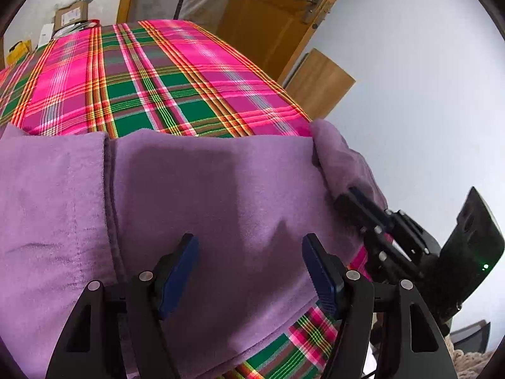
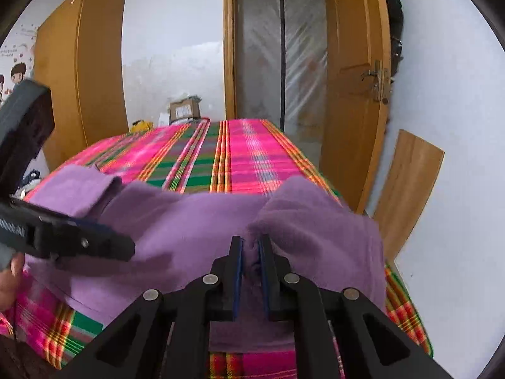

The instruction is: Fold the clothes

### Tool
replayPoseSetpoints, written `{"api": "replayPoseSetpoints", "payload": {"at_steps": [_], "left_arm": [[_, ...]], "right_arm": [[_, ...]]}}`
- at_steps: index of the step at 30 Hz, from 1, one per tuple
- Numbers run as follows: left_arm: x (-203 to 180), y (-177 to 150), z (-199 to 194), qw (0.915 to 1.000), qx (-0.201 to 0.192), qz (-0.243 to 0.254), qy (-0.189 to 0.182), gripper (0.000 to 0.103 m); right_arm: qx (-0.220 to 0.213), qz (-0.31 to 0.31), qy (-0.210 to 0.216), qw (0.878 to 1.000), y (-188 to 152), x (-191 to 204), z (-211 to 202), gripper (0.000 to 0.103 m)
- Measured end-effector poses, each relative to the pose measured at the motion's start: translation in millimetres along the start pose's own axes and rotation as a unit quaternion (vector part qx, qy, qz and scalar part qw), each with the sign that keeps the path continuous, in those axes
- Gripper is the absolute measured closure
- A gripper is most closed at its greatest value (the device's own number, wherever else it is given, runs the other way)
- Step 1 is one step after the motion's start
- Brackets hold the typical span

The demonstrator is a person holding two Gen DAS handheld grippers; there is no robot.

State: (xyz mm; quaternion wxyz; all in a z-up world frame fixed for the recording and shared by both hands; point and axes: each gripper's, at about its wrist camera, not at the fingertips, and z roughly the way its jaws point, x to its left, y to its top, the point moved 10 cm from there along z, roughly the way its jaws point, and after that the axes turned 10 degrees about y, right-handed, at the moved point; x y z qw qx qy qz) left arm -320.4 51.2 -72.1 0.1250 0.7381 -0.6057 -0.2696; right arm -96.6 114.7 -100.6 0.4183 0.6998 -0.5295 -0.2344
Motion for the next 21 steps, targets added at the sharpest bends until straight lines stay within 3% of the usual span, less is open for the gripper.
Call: {"api": "replayPoseSetpoints", "payload": {"at_steps": [4, 8, 11, 14, 21], "left_arm": [[0, 1, -1, 1.0000, -0.001, -0.002, -0.003, 0.032], [0, 2, -2, 1.0000, -0.002, -0.005, -0.006, 0.032], [-1, 2, -2, 1.0000, -0.002, -0.006, -0.007, 0.032], [0, 3, -2, 1.0000, 0.000, -0.006, -0.006, 0.032], [-2, 0, -2, 1.0000, 0.005, -0.002, -0.004, 0.032]], "right_arm": [[0.011, 0.036, 0.036, 0.999, -8, -1, -10, 0.078], [-0.030, 0.091, 0.058, 0.994, 1, -22, -46, 0.076], [-0.055, 0.142, 0.022, 0.988, 0, -57, -64, 0.066], [-0.046, 0.220, 0.002, 0.974, -17, -93, -65, 0.062], [-0.028, 0.312, 0.042, 0.949, -39, -114, -46, 0.061]]}}
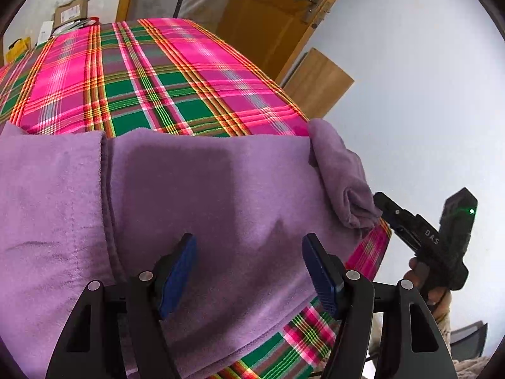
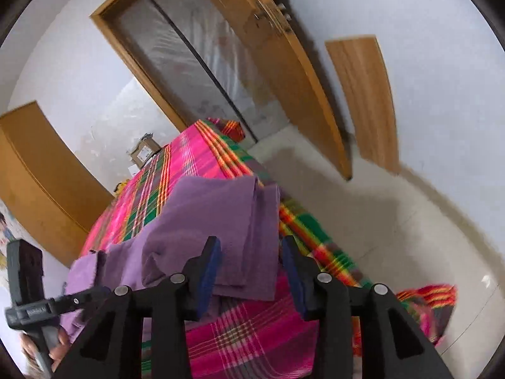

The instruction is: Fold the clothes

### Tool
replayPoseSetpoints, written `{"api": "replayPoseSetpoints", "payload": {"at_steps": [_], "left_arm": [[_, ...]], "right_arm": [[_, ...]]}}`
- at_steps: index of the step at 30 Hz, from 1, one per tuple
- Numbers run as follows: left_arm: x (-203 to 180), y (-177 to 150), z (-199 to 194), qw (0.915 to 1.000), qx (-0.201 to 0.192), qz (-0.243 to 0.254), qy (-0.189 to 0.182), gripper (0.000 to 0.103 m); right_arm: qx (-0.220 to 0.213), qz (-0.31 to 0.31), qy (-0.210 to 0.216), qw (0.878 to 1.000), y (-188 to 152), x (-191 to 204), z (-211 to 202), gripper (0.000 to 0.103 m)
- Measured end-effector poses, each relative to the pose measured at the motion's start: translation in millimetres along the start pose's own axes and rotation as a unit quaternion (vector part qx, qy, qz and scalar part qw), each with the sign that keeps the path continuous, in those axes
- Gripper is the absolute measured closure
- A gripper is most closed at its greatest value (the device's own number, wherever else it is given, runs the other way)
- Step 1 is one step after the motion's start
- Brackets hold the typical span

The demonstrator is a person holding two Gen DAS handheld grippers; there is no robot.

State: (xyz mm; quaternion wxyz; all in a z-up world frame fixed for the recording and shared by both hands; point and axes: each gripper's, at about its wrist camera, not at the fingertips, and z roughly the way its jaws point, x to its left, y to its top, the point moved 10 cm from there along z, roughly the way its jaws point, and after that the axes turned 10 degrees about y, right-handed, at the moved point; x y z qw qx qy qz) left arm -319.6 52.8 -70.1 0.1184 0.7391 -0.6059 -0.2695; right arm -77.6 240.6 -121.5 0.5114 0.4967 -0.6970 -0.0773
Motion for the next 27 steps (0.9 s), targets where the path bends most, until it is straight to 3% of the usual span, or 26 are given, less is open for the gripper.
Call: {"api": "replayPoseSetpoints", "payload": {"at_steps": [6, 17, 21, 24, 27], "left_arm": [[-1, 0, 2, 1.0000, 0.002, -0.001, 0.002, 0.032], [-3, -2, 5, 1.0000, 0.005, 0.004, 0.005, 0.032], [-3, -1, 6, 1.0000, 0.006, 0.005, 0.006, 0.032], [-4, -1, 7, 0.9999, 0.006, 0.006, 0.006, 0.032], [-5, 0, 8, 0.9999, 0.007, 0.007, 0.006, 0.032]], "right_arm": [[-0.003, 0.055, 0.039, 0.998, 7, -7, 6, 0.059], [0.006, 0.025, -0.004, 1.000, 8, 0, 18, 0.058], [0.021, 0.015, -0.003, 1.000, 5, 4, 20, 0.067], [0.025, 0.013, -0.001, 1.000, 7, 3, 22, 0.086], [0.017, 0.010, 0.016, 1.000, 9, 7, 19, 0.092]]}}
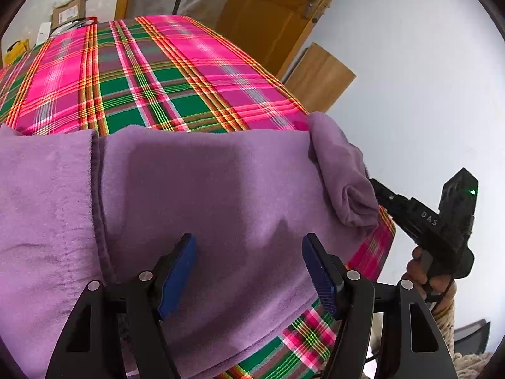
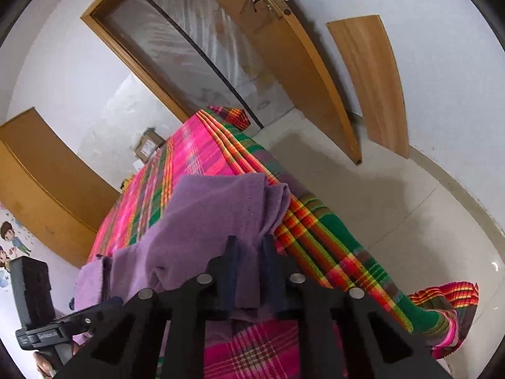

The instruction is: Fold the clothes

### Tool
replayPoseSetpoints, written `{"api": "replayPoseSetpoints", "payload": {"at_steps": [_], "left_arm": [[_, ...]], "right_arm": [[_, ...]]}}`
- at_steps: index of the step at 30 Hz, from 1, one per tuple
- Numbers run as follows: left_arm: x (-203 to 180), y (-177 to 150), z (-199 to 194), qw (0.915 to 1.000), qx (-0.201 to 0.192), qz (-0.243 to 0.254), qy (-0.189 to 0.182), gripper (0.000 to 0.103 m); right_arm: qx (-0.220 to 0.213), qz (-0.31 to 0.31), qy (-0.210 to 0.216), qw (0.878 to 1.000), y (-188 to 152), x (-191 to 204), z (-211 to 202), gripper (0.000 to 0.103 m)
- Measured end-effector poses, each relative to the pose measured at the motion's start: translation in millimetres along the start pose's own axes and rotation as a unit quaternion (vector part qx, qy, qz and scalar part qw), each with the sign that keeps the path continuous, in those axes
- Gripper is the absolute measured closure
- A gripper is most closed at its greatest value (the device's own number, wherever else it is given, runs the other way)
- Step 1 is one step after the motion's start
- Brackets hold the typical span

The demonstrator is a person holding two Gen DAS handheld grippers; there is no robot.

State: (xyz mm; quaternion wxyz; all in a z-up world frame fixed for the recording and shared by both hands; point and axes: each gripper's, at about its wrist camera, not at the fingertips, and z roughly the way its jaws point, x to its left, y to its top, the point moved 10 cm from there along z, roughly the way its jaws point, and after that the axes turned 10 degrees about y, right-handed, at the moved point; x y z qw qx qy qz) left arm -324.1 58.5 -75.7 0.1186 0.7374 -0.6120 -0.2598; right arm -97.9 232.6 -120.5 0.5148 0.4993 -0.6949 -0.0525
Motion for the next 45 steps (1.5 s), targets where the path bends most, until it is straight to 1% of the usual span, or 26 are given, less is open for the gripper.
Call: {"api": "replayPoseSetpoints", "payload": {"at_steps": [3, 6, 8, 11, 13, 15, 17, 19, 21, 24, 27, 30, 31, 32, 33, 34, 37, 39, 41, 45], "left_arm": [[-1, 0, 1, 1.0000, 0.000, 0.000, -0.001, 0.032], [-1, 0, 1, 1.0000, 0.000, 0.000, -0.001, 0.032], [0, 0, 2, 1.0000, 0.000, 0.000, -0.001, 0.032], [-1, 0, 1, 1.0000, 0.000, 0.001, -0.001, 0.032], [-1, 0, 1, 1.0000, 0.000, 0.001, -0.001, 0.032], [-1, 0, 1, 1.0000, 0.000, 0.001, -0.002, 0.032], [-1, 0, 1, 1.0000, 0.001, 0.001, -0.002, 0.032], [-1, 0, 1, 1.0000, 0.000, 0.002, -0.001, 0.031], [-2, -1, 1, 1.0000, -0.001, 0.003, -0.001, 0.031], [-1, -1, 1, 1.0000, -0.001, 0.002, -0.003, 0.031], [-2, -2, 0, 1.0000, -0.001, 0.002, -0.002, 0.031], [-3, -2, 0, 1.0000, 0.000, 0.003, -0.001, 0.031], [-4, -2, 1, 1.0000, 0.000, 0.003, -0.001, 0.030], [-4, -2, 1, 1.0000, 0.000, 0.003, -0.002, 0.030], [-4, -2, 1, 1.0000, 0.000, 0.003, -0.002, 0.030], [-4, -2, 1, 1.0000, 0.000, 0.002, -0.002, 0.030], [-6, -2, 1, 1.0000, 0.000, 0.004, -0.002, 0.030], [-8, -1, 2, 1.0000, 0.001, 0.006, -0.004, 0.030], [-13, 0, 3, 0.9999, 0.002, 0.011, -0.007, 0.030], [-24, 3, 5, 0.9996, 0.003, 0.024, -0.016, 0.030]], "right_arm": [[-0.013, -0.010, 0.008, 1.000, 5, 4, -5, 0.094], [-0.023, -0.001, 0.014, 1.000, 9, 1, -9, 0.094], [-0.020, 0.010, 0.016, 1.000, 7, -4, -9, 0.092], [-0.022, 0.018, 0.015, 0.999, 5, -10, -11, 0.087], [-0.026, 0.028, 0.017, 0.999, 5, -14, -14, 0.071], [-0.025, 0.039, 0.022, 0.999, 1, -17, -17, 0.065], [-0.025, 0.043, 0.019, 0.999, -3, -21, -21, 0.064], [-0.029, 0.041, 0.020, 0.999, -5, -21, -23, 0.061], [-0.028, 0.034, 0.011, 0.999, -5, -20, -21, 0.061], [-0.020, 0.009, 0.000, 1.000, -6, -11, -11, 0.059], [-0.016, -0.035, -0.035, 0.999, -6, -3, -2, 0.059], [-0.009, -0.068, -0.059, 0.996, -8, 4, 4, 0.060], [-0.007, -0.070, -0.059, 0.996, -9, 5, 5, 0.068], [-0.003, -0.069, -0.053, 0.996, -10, 7, 7, 0.071], [0.002, -0.067, -0.047, 0.997, -10, 8, 8, 0.077], [0.002, -0.070, -0.047, 0.996, -10, 8, 7, 0.088], [-0.003, -0.070, -0.038, 0.997, -7, 9, 2, 0.091], [-0.018, -0.072, -0.044, 0.996, 0, 7, -7, 0.091], [-0.038, -0.078, -0.059, 0.995, 11, 5, -18, 0.091], [-0.078, -0.101, -0.098, 0.987, 39, 1, -43, 0.092]]}}
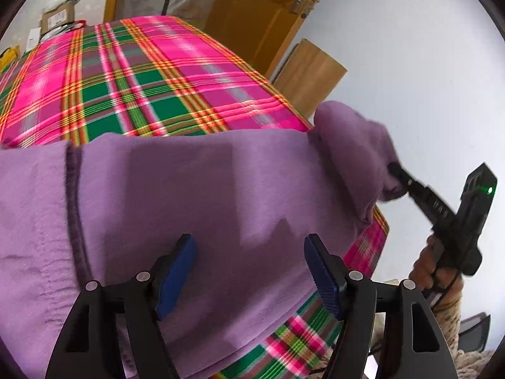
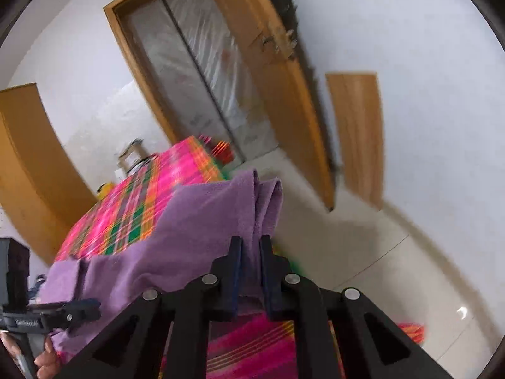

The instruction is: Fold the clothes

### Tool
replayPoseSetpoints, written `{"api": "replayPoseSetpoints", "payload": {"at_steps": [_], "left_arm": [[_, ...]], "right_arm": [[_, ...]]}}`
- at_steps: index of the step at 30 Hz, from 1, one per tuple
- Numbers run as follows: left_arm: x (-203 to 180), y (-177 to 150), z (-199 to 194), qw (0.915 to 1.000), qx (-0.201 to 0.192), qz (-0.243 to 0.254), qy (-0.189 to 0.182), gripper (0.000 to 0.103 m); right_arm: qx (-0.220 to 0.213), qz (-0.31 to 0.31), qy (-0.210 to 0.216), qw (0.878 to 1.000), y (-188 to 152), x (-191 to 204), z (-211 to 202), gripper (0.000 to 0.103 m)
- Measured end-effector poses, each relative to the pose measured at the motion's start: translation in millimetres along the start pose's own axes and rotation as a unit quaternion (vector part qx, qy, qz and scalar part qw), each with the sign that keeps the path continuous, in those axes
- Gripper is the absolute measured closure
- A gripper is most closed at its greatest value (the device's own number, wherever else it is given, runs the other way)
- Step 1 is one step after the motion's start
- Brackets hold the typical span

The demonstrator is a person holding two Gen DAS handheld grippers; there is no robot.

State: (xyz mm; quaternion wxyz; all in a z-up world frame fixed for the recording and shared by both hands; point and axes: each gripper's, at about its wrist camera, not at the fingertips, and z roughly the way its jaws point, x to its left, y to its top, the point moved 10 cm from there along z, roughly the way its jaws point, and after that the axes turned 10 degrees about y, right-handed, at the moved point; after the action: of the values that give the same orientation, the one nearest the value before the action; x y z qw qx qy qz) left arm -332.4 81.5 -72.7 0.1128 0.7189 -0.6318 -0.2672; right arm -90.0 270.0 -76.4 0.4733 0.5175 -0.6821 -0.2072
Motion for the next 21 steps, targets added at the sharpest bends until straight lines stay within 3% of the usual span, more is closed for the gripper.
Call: {"api": "replayPoseSetpoints", "payload": {"at_steps": [7, 18, 21], "left_arm": [[-20, 2, 4, 0.9995, 0.004, 0.027, -0.013, 0.030], [-15, 0, 8, 0.9997, 0.014, 0.015, -0.011, 0.030], [-15, -1, 8, 0.9997, 0.015, 0.017, -0.008, 0.030]], "right_arm": [[-0.021, -0.039, -0.063, 0.997, 35, -26, -14, 0.092], [0.023, -0.081, -0.121, 0.989, 41, -70, -11, 0.092], [0.032, -0.120, -0.147, 0.981, 45, -70, -2, 0.091]]}}
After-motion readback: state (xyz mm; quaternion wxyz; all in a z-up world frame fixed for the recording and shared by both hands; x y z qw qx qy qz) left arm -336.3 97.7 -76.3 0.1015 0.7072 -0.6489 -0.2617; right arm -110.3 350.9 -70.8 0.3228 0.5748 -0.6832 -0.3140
